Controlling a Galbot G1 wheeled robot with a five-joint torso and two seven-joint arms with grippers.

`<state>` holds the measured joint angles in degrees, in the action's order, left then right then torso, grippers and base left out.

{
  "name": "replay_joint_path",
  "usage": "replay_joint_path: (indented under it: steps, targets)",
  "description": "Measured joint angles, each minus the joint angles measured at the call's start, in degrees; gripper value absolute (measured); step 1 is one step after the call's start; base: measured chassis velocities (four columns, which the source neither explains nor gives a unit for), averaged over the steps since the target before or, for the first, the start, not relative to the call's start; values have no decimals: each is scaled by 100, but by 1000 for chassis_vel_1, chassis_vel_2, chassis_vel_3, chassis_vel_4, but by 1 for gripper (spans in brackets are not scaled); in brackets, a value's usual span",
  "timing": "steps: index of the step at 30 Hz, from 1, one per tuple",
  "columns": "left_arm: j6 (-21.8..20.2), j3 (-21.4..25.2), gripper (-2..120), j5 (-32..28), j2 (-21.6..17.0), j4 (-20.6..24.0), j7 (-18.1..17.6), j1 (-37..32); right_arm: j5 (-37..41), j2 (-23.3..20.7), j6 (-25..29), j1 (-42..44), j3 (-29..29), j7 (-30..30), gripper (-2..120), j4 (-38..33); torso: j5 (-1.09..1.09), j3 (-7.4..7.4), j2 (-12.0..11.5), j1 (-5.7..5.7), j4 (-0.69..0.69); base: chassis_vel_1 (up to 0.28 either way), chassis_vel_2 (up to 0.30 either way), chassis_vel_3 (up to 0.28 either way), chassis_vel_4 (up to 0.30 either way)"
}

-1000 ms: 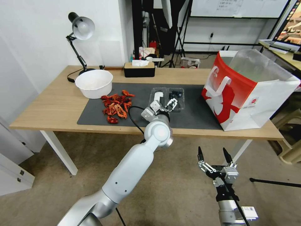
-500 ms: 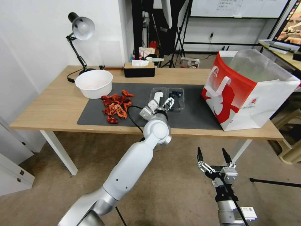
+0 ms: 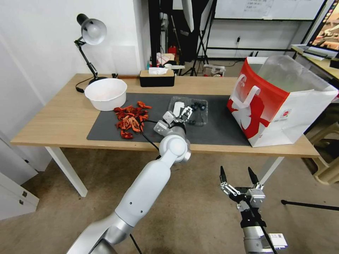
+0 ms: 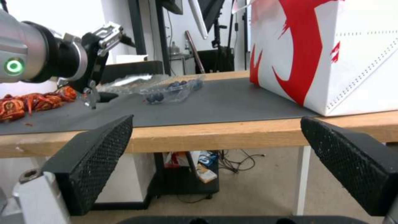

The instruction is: Close the takeout container lid, then place the container into the takeout bag.

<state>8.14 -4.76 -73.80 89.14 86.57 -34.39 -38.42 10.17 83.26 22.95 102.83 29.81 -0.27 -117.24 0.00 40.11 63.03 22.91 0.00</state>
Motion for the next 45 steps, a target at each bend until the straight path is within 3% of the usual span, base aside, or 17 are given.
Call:
replay_joint_path:
  steps: [10, 18, 20, 30, 45]
  targets:
    - [156, -93, 100, 255, -151, 177, 830, -146, -67, 22, 18, 25, -25, -10, 100, 8, 0, 0, 0, 0, -1, 0, 0, 0, 0]
    - [178, -177, 100, 454, -231, 198, 1131, -157, -93, 23, 18, 38, -30, -10, 100, 2, 0, 0, 0, 0, -1, 0, 0, 0, 0]
    - [197, -270, 100, 593, -308, 200, 1356, -103, -111, 23, 18, 49, -33, -10, 100, -5, 0, 0, 0, 0, 0, 0, 0, 0, 0]
    - [194, -456, 100, 720, -364, 116, 1726, 108, -132, 23, 18, 59, -29, -8, 100, -30, 0, 0, 0, 0, 0, 0, 0, 0, 0]
    - [70, -869, 100, 977, -521, -238, 2694, 339, -118, 33, 65, 76, 29, -12, 100, -41, 0, 0, 0, 0, -1, 0, 0, 0, 0]
